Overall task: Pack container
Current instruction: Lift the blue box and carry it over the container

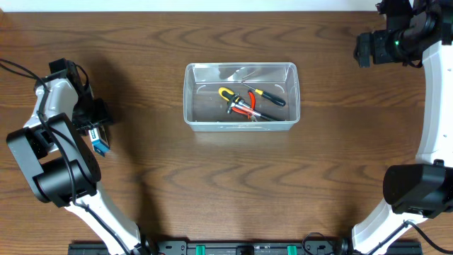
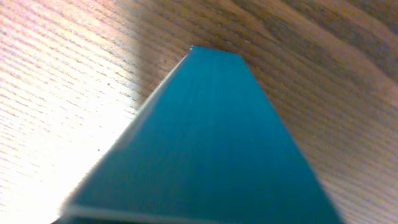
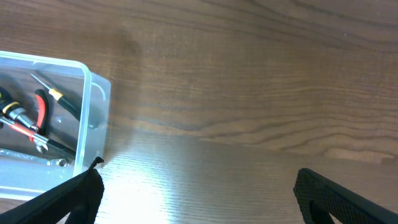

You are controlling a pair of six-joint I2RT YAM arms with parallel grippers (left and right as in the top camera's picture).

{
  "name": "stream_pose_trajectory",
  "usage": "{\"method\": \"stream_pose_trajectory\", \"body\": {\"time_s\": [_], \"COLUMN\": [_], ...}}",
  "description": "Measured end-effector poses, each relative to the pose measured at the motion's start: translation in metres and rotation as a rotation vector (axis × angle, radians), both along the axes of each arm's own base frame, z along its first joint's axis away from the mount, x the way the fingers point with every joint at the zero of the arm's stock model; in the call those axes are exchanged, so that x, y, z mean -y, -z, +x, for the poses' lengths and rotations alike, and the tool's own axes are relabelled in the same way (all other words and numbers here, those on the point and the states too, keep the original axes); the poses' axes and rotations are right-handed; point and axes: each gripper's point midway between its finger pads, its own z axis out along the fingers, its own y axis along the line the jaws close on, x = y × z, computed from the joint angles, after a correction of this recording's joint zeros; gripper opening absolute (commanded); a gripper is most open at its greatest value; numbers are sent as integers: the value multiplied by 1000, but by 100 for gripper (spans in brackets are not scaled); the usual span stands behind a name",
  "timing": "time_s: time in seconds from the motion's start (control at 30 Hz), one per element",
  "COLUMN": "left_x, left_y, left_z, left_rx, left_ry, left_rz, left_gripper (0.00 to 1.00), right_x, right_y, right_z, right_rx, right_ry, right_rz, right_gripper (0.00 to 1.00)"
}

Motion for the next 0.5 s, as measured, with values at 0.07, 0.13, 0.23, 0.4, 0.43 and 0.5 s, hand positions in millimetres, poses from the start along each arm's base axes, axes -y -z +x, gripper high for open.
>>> {"method": "stream_pose_trajectory", "body": {"time_s": [0.07,0.13,0.23,0.4,0.43,0.5], "left_x": [0,0,0,0,0,0], "left_y": [0,0,0,0,0,0], "left_z": [0,0,0,0,0,0], "left_rx": [0,0,1,1,1,1], "left_ry": [-1,-2,-1,-2,-5,-5], "left_rz": [-1,-2,-2,-2,-2,-3], "left_gripper": [46,40,33,25,21,19], "right_x": [-1,-1,-1,-1,-1,-1], "right_y": [0,0,0,0,0,0], "right_z": [0,0,0,0,0,0], "right_rx": [0,0,0,0,0,0], "right_ry": [-1,-2,-2,-3,-2,-2], "right_rz": [0,0,0,0,0,0], "right_gripper": [99,99,99,99,99,99]}}
